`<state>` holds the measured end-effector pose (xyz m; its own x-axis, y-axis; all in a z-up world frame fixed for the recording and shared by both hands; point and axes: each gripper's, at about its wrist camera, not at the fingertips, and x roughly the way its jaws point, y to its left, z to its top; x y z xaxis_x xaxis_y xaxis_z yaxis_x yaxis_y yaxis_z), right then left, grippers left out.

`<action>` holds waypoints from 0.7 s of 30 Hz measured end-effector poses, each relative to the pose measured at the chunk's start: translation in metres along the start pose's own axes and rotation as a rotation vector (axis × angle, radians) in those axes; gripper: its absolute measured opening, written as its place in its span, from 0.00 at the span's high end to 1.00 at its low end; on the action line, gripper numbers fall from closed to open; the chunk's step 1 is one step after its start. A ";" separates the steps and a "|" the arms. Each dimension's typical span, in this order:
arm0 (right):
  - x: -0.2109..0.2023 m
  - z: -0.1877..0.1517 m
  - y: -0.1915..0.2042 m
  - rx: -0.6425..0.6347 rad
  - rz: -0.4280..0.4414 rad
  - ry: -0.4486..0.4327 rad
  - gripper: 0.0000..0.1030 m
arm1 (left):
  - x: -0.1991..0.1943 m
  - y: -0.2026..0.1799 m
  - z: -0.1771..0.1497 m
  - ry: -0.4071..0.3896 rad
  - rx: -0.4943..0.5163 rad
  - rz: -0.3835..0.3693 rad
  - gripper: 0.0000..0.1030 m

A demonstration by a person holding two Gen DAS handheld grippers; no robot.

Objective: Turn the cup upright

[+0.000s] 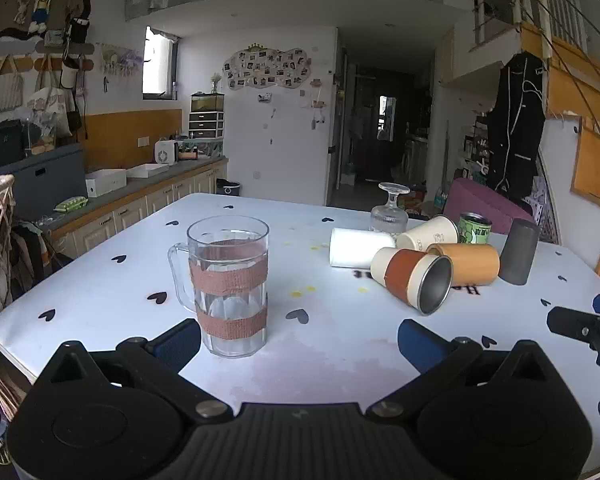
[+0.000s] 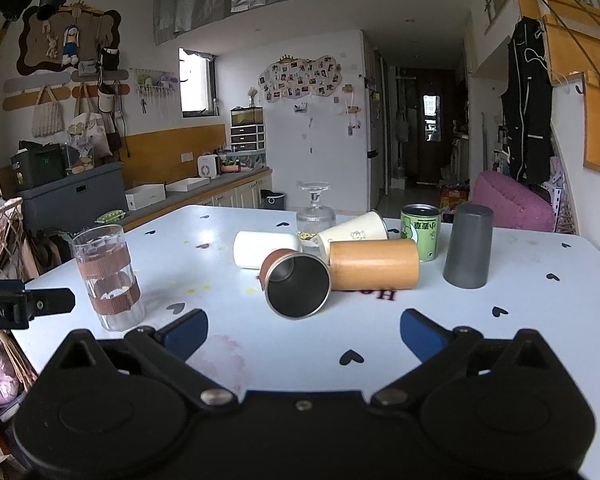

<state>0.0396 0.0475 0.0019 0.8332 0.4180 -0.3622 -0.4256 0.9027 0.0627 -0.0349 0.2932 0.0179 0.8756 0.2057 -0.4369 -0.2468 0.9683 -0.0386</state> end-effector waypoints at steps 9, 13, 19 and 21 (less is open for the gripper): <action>-0.001 -0.001 0.002 -0.006 -0.010 -0.001 0.00 | -0.001 -0.002 -0.001 -0.004 0.011 0.005 0.00; -0.003 -0.002 0.002 -0.004 -0.017 0.000 0.00 | -0.001 -0.004 -0.001 0.004 0.027 0.014 0.00; -0.004 -0.002 0.002 -0.012 -0.022 0.001 0.00 | -0.002 -0.005 -0.003 0.005 0.034 0.017 0.00; -0.004 -0.002 0.002 -0.010 -0.021 0.001 0.00 | -0.002 -0.006 -0.003 0.005 0.035 0.017 0.00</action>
<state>0.0344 0.0473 0.0020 0.8416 0.3990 -0.3641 -0.4118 0.9102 0.0455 -0.0365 0.2869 0.0157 0.8692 0.2219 -0.4419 -0.2472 0.9690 0.0005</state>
